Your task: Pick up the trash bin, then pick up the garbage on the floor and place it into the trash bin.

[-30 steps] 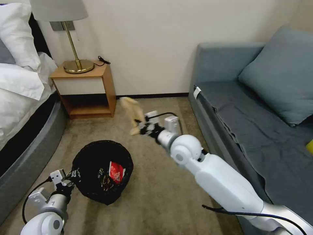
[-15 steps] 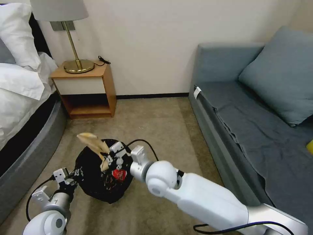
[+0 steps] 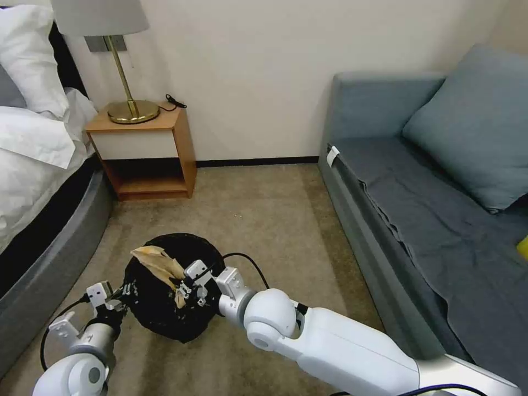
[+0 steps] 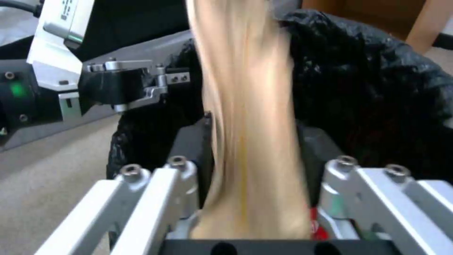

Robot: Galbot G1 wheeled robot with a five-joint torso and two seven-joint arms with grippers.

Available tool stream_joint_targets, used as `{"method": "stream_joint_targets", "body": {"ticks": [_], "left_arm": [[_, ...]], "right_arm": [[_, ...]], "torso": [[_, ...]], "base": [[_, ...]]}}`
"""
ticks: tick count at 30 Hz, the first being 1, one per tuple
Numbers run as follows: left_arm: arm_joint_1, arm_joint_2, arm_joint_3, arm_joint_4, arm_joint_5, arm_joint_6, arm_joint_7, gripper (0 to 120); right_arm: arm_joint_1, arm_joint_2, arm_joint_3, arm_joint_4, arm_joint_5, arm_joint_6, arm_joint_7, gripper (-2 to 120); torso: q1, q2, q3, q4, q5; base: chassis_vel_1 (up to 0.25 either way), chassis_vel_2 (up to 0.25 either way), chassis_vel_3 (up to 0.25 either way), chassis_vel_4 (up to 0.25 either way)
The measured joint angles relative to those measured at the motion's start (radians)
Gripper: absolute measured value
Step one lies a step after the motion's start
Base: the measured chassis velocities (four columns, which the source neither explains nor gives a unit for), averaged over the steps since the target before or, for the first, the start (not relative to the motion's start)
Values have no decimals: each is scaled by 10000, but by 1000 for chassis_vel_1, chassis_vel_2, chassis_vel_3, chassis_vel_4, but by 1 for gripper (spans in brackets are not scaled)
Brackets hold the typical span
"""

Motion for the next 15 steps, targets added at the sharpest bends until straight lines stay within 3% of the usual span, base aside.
{"method": "stream_joint_targets", "body": {"ticks": [12,15], "left_arm": [[-27,1,131,-74,41,46,-43,4],[-42,-34,171,24,35,46,-109,4]], "right_arm": [[-515,-213,680,387,-285,-113,218,77],[-1044,-415,1635,705,-656,89,275,92]], "torso": [[0,0,0,2,0],[0,0,0,1,1]], "base": [[0,0,0,0],[0,0,0,0]]}}
